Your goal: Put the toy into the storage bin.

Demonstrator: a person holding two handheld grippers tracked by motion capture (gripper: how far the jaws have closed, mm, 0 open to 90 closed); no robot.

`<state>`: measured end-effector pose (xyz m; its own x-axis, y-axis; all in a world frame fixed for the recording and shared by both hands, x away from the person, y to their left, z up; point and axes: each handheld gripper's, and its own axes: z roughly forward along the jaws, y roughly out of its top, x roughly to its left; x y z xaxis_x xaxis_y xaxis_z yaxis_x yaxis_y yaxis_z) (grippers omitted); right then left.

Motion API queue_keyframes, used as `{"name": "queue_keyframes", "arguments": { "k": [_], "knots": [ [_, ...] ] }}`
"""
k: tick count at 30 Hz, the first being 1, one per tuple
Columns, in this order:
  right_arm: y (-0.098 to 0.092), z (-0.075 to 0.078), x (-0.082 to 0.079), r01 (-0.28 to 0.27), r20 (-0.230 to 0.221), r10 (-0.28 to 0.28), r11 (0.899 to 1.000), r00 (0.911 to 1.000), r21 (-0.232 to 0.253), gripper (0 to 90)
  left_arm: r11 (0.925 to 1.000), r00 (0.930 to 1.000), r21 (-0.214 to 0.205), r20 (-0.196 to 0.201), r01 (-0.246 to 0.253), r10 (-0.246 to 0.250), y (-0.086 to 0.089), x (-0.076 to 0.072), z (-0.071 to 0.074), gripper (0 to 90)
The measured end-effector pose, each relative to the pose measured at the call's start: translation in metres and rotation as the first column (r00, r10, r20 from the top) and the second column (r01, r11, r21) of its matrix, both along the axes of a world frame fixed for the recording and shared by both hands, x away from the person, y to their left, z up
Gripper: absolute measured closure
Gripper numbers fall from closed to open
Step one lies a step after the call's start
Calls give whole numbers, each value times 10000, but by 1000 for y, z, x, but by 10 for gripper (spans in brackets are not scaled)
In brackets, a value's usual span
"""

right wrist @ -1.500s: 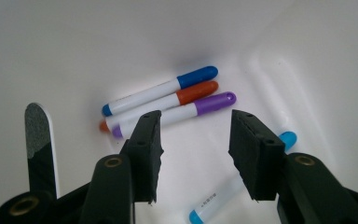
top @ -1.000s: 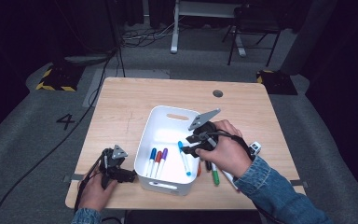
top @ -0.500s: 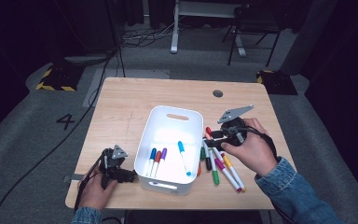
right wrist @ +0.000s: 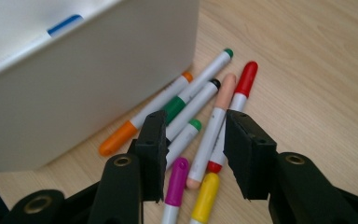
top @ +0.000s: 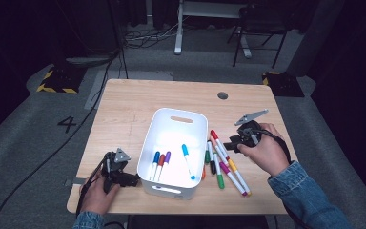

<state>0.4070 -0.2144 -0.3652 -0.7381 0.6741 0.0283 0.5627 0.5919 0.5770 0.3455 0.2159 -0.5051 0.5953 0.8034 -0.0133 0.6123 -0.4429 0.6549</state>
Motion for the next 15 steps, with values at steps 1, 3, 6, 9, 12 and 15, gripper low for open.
{"name": "queue_keyframes", "arguments": {
  "k": [1,3,6,9,12,15],
  "knots": [
    [-2,-3,0,21,-122,-22,10000,9999,-41,599,10000,10000,0,1,-1,1,0,0,0,0],
    [-6,-11,1,150,-246,-155,9997,9996,-212,598,10000,10000,-1,3,-6,6,0,0,0,0],
    [-12,-24,-1,264,-481,-283,9988,9984,-402,597,10000,10000,2,2,0,0,0,0,0,0],
    [-17,-37,-3,294,-707,-336,9978,9969,-594,597,10000,10000,1,1,0,0,0,0,0,0],
    [-23,-48,-7,356,-891,-417,9970,9951,-691,597,10000,10000,1,1,0,0,0,0,0,0],
    [-27,-59,-11,410,-1087,-498,9958,9928,-822,599,10000,10000,-3,-1,-1,1,0,0,0,0]
  ]
}}
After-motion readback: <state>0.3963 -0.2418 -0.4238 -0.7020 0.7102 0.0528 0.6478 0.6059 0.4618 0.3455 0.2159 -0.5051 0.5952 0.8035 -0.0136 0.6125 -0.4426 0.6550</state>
